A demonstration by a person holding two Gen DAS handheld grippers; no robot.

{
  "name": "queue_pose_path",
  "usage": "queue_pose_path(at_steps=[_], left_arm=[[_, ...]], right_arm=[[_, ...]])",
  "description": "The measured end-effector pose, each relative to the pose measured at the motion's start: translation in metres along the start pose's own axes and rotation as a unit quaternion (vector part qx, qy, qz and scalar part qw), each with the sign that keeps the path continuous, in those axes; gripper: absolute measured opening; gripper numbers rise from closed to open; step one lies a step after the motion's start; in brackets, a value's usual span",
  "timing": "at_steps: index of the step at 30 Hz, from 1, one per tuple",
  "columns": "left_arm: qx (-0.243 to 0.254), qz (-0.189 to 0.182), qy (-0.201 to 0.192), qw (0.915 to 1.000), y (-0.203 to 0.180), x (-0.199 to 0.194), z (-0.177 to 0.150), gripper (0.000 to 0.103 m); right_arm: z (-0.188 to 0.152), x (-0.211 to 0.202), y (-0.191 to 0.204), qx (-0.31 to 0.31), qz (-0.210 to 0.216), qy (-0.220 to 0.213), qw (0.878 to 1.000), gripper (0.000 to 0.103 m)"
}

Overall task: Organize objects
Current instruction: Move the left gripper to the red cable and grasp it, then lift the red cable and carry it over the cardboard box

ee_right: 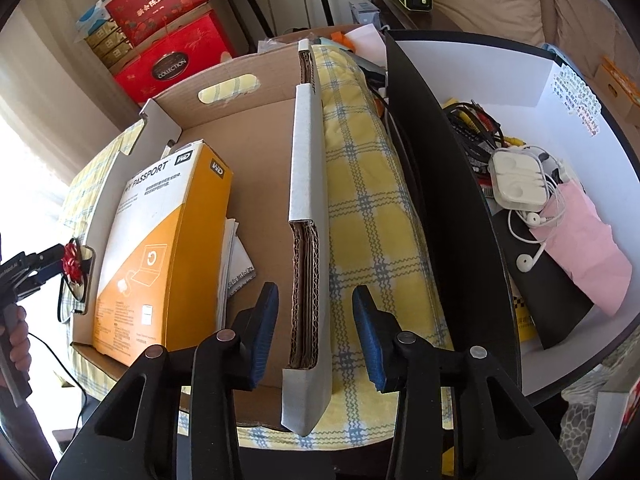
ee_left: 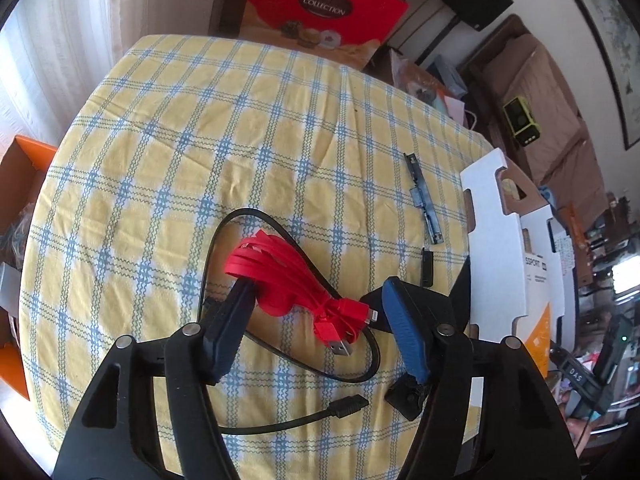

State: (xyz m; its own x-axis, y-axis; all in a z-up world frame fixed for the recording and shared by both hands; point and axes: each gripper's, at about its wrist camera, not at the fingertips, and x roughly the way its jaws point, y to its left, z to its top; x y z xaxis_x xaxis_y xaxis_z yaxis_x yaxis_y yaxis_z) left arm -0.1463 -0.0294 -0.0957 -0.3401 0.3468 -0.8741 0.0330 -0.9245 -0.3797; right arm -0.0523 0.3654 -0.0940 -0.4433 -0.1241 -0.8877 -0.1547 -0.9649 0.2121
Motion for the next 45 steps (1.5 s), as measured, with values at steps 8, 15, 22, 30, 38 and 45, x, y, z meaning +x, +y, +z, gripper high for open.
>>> queue_pose_path(at_steps=[8,15,22,30,38,45], left_arm=[[0.007,0.028,-0.016,0.9994,-0.001,0.007,-0.001,0.030],[0.007,0.007,-0.036,0.9993,0.000,-0.005,-0.005,0.028],[0.037,-0.036,-0.063,0.9967,-0.025,-0.038,-0.008,0.028],[0.088,-0.076,-0.072,0.9906,-0.073,-0.066,-0.015,0.028],[0.146,-0.119,-0.046,0.9811,-0.140,-0.065,-0.028,0.028],[0.201,-0.132,-0.022,0.9704,-0.214,-0.047,-0.042,0.028]], right_arm=[[0.000,0.000,0.007,-0.007,0.007,-0.001,1.000,0.040],[0.000,0.003,0.005,-0.005,0.007,0.001,1.000,0.028],[-0.003,0.002,0.003,-0.014,-0.007,-0.002,1.000,0.015],[-0.003,0.002,0.007,-0.024,-0.017,-0.003,1.000,0.015],[-0.004,0.001,0.003,-0.015,-0.002,-0.002,1.000,0.020],[-0.010,-0.009,-0.001,0.000,0.004,-0.011,1.000,0.020]])
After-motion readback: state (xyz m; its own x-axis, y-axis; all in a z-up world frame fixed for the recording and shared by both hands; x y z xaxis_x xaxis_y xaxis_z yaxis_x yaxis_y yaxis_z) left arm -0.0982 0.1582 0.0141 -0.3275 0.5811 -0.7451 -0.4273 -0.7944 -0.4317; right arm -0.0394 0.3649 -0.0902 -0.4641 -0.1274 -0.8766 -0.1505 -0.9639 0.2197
